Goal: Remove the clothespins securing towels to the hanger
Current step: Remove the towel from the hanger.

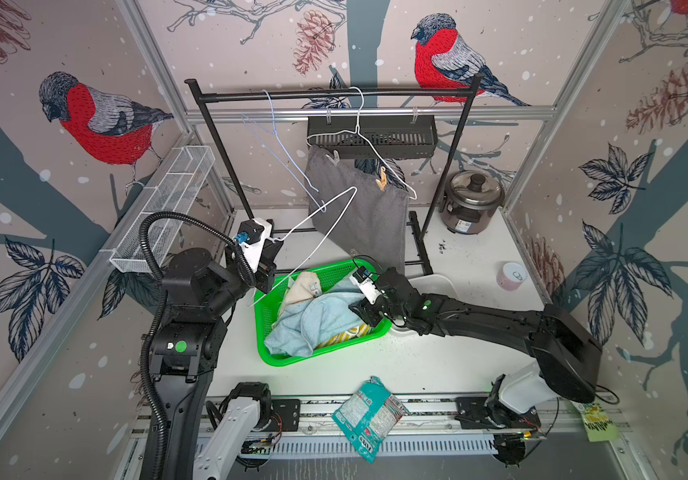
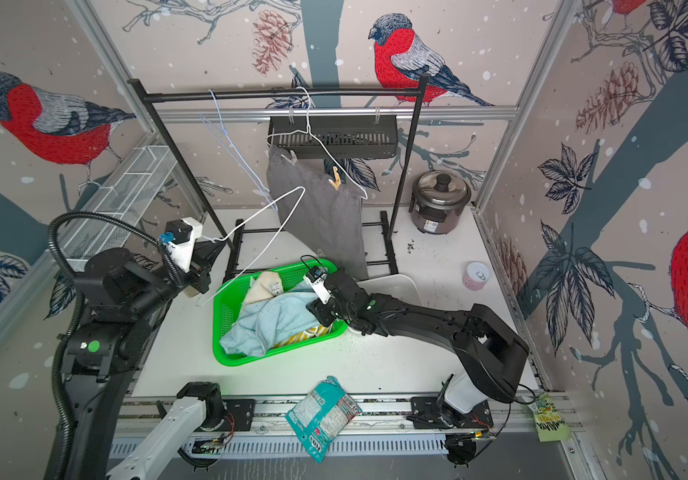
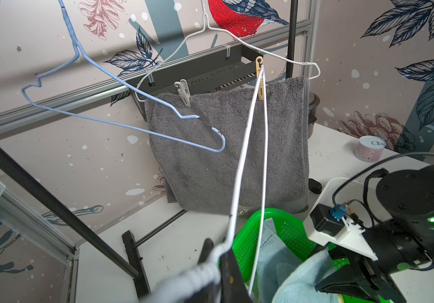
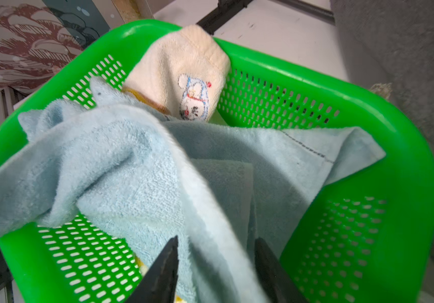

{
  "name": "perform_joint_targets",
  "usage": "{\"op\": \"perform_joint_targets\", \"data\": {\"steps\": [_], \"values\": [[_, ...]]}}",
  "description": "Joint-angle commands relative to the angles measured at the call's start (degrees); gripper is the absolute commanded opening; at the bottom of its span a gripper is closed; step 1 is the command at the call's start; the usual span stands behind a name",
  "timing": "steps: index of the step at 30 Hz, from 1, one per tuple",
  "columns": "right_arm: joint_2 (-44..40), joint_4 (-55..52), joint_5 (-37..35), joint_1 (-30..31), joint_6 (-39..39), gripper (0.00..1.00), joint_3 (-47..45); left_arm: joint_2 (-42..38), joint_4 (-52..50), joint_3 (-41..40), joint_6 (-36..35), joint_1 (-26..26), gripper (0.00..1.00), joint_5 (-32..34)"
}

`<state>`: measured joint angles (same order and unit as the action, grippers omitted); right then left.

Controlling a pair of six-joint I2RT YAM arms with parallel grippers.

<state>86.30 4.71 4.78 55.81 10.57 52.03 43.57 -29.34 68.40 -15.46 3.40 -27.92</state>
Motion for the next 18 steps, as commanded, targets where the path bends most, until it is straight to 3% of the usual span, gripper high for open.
{"op": "perform_joint_targets", "data": {"steps": [1, 3, 10, 13, 18], "values": [[-4.1, 1.0, -3.5, 0.1, -1.2, 0.64, -0.4, 0.2, 0.6, -0.3, -2.0, -0.1, 0.0, -3.0], [-6.7, -0.5, -4.4, -0.2, -3.1, 0.69, -0.1, 0.3, 0.1, -0.7, -2.7, -0.1, 0.0, -3.9], [-20.5, -6.7, -11.0, -0.6, -11.2, 0.7, 0.4, 1.0, -1.9, -2.3, -6.4, 0.5, 0.0, -12.5], [-27.3, -7.7, -9.0, -0.8, -15.8, 0.7, -0.1, 1.0, -2.3, -3.3, -7.4, 1.9, 0.0, -13.3], [-34.4, -15.9, -6.0, -2.4, -27.1, 0.82, 2.2, 2.5, -2.8, -4.3, -9.0, 5.0, 0.0, -12.6]]}}
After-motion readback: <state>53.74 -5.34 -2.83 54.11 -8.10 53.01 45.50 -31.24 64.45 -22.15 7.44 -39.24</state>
